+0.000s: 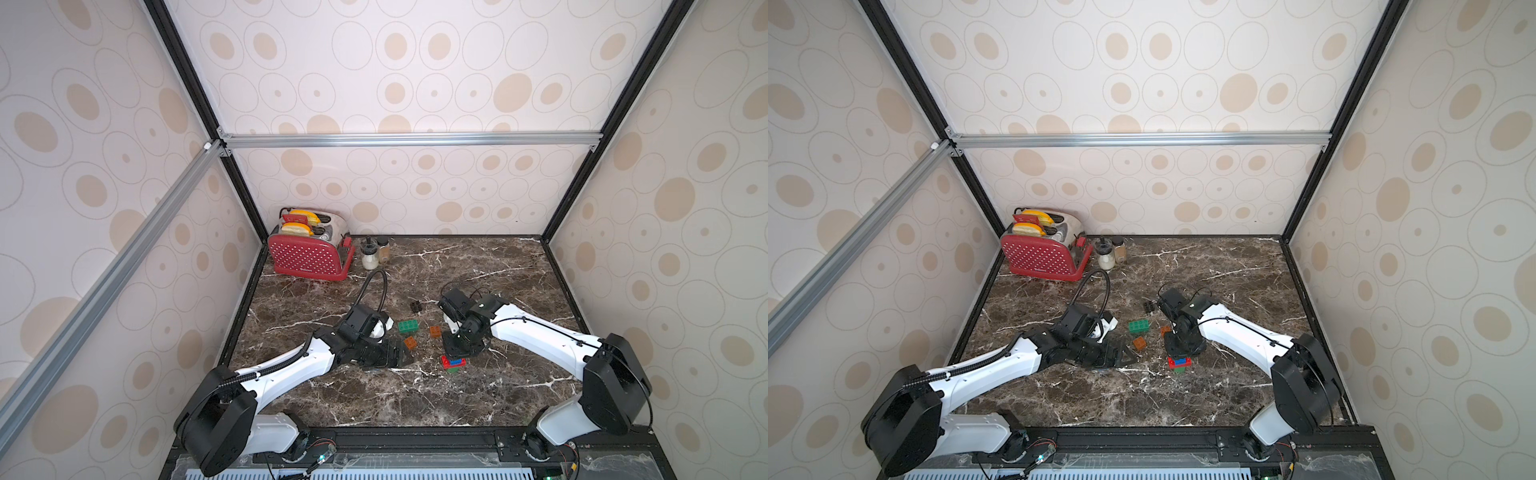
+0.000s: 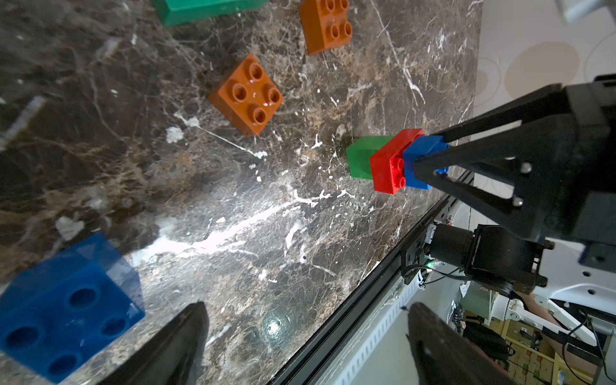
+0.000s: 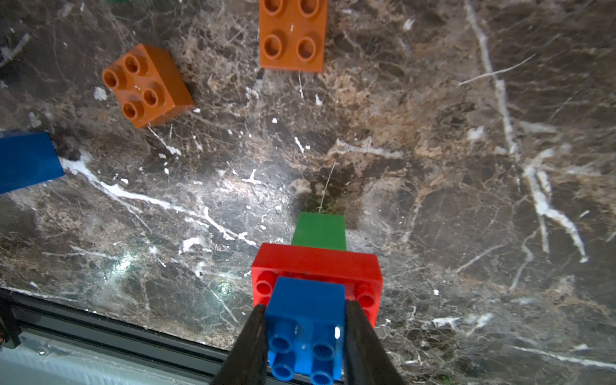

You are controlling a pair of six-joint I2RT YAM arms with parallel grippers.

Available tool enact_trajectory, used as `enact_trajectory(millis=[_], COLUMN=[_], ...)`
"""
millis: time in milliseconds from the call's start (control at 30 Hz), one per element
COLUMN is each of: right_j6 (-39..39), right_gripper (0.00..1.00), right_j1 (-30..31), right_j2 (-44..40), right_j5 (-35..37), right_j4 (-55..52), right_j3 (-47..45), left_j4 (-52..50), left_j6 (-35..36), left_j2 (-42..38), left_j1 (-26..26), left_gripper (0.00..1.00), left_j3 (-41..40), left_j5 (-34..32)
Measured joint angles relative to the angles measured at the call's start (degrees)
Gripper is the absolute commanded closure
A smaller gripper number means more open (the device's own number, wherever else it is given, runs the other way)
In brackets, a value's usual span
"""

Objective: Assemble the letter f with lego
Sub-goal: Assemble the lego brick with the lego brick.

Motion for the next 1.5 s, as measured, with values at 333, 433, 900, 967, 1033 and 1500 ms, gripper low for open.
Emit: enact_trajectory(millis=[333,433,900,967,1033,1500], right_j6=[0.81,0.87,-0.37,-0.74,-1.03,-1.75], right_gripper=[0.74,0.74,0.70,0.69,0.68,0.60], right_j1=[1.05,1.05,1.33,1.33,1.33,1.62], right_j2=[-0.37,-0.66,2.45,2.86,3.21,3.52], right_j5=[1.33,1.33,1.97,1.99,1.97,2.60], right_j4=[1.05,1.42,-3.23,-3.78,-4.20,-5.25], right_j3=[-1.01,-1.38,3.69,4.20,4.61,5.11], left_j4=[-0.39,-0.39,-0.44,-0.57,-0.68,-0.74], left_j6=[0.17,0.17,0.26,0.39,0.48,0.79], left_j2=[-0.02,-0.02,-0.02,-0.02,-0.02,-0.02], left_j1=[0.02,0.02,0.02,0.02,0.02,0.28], left_gripper=[0.04,0.04,0.04,0.04,0.04,0.03], left_j3=[0.00,0.00,0.00,0.00,0.00,0.00], left_j5=[-0.22,-0.24,-0.39,-0.42,-0.44,-0.79])
